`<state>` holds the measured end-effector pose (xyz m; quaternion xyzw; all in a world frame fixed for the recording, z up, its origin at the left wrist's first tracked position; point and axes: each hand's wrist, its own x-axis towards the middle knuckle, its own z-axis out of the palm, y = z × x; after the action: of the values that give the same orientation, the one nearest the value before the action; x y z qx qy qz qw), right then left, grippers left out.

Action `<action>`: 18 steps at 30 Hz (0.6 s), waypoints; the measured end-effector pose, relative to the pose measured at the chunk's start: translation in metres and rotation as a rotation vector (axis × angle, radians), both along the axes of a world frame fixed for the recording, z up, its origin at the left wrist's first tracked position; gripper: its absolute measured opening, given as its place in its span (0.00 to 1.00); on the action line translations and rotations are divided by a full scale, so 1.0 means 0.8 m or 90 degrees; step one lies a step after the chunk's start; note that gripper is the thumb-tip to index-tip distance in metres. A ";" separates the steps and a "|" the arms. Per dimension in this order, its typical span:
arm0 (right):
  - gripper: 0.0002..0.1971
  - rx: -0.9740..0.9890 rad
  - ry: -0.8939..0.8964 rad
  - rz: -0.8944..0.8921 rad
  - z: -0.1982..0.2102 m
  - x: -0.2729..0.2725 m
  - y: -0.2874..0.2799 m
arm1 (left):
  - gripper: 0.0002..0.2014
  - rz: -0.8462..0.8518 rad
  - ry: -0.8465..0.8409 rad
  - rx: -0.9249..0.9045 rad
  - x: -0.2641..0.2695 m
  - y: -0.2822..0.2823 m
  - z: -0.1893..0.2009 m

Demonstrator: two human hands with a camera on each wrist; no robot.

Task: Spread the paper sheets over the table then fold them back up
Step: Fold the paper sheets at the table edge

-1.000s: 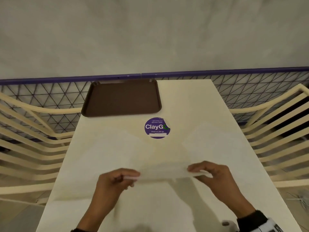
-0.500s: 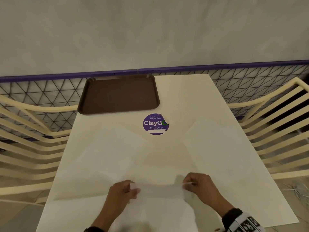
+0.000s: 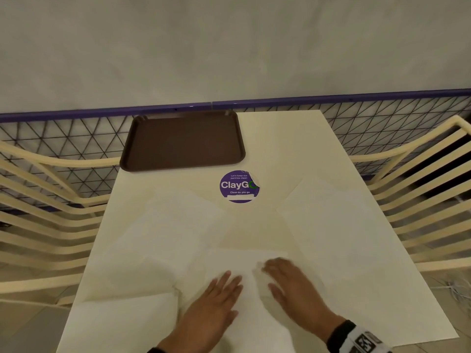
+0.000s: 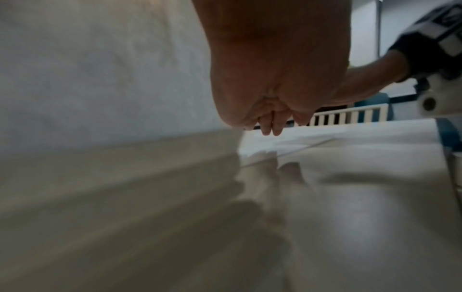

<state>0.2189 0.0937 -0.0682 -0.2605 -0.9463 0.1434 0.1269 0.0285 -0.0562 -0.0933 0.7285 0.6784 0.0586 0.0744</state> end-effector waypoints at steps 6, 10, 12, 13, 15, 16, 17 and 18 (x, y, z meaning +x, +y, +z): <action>0.36 0.046 -0.260 0.180 -0.060 0.001 -0.039 | 0.44 -0.053 0.055 -0.098 0.003 -0.006 -0.050; 0.31 -0.007 -0.283 0.153 -0.056 0.039 -0.015 | 0.31 0.015 0.048 -0.068 -0.010 -0.022 -0.051; 0.27 -0.043 -0.310 0.106 -0.047 0.060 0.001 | 0.27 0.067 0.081 -0.046 -0.024 -0.034 -0.054; 0.26 -0.054 -0.323 0.081 -0.041 0.068 0.006 | 0.28 0.095 0.084 -0.033 -0.029 -0.038 -0.051; 0.27 -0.061 -0.328 0.050 -0.034 0.074 0.008 | 0.34 0.120 0.090 0.013 -0.033 -0.037 -0.039; 0.28 -0.055 -0.317 0.051 -0.034 0.073 0.007 | 0.37 0.128 0.090 0.027 -0.033 -0.028 -0.027; 0.29 -0.037 -0.295 0.060 -0.035 0.069 0.005 | 0.37 0.134 0.090 0.014 -0.035 -0.014 -0.013; 0.29 -0.007 -0.272 0.067 -0.035 0.063 0.003 | 0.31 0.123 0.095 0.007 -0.037 0.002 0.001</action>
<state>0.2690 0.0964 -0.0960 -0.2362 -0.9631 0.0967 -0.0853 -0.0014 -0.0546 -0.0926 0.6626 0.7487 0.0151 0.0139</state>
